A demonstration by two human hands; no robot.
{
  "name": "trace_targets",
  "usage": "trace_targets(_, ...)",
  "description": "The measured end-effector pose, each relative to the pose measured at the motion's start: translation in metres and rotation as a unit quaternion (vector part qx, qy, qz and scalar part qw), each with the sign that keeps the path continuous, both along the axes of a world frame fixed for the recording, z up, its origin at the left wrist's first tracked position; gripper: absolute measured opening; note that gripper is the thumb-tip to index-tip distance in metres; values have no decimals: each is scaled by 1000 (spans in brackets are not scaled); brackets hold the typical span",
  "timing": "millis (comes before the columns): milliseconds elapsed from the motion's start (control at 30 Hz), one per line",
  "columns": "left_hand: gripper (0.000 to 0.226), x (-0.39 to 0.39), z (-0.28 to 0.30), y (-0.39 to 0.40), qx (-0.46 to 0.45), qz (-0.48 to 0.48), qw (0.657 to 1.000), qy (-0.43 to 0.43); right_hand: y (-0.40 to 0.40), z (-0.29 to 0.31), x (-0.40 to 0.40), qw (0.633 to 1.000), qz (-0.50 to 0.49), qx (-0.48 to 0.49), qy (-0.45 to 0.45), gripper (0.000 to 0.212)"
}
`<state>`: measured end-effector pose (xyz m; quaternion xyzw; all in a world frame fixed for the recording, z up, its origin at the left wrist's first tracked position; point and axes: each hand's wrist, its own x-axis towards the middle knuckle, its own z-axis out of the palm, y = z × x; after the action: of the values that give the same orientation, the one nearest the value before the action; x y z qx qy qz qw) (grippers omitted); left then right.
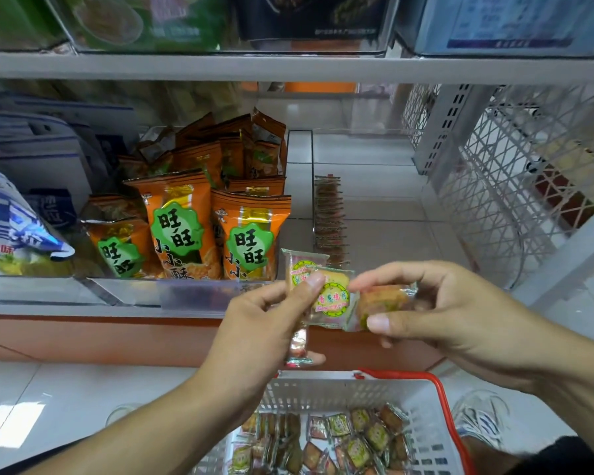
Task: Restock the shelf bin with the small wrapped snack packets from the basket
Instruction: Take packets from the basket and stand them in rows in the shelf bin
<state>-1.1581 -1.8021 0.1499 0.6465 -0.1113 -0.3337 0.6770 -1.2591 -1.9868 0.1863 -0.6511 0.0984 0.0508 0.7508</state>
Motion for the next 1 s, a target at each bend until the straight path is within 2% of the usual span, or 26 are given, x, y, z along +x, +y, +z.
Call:
trace_targets(100, 34, -1, -1, 2, 9, -37, 999, -39, -4, -3, 0, 998, -20, -16, 54, 59)
trace_targets(200, 37, -3, -3, 4, 26, -74, 994, -72, -3, -3, 1, 994, 0, -62, 94, 51)
trace_targets(333, 33, -3, 0, 5, 19, -150, 987, -45, -3, -3, -3, 988, 20, -56, 143, 49)
trace_targets(433, 33, 2, 5, 8, -18, -185, 982, -7, -5, -2, -4, 990, 23, -42, 133, 48)
trace_targets(533, 24, 7, 9, 9, -19, -170, 985, -21, -9, 0, -4, 994, 11, -48, 99, 44)
trace_targets(667, 22, 15, 4, 10, 10, -143, 988, -54, -19, 8, -6, 986, 38, -154, 60, 47)
trace_targets(733, 25, 20, 3, 11, 58, -155, 983, -78, -23, 9, -8, 960, 40, -276, 26, 52)
trace_targets(800, 30, 25, 2, 14, 107, -203, 970, -83, -25, 7, -10, 922, 34, -385, -1, 68)
trace_targets(833, 32, 26, 1, 16, 131, -242, 958, -78, -24, 5, -11, 897, 52, -439, -10, 77)
trace_targets(900, 32, 27, -2, 18, 178, -324, 927, -65, -20, -3, -11, 819, 126, -558, -33, 92)
trace_targets(933, 34, 27, -4, 18, 196, -357, 911, -60, -16, -8, -11, 787, 167, -592, -45, 96)
trace_targets(1000, 39, 26, -7, 18, 221, -396, 890, -50, -8, -20, -10, 752, 232, -614, -63, 100)
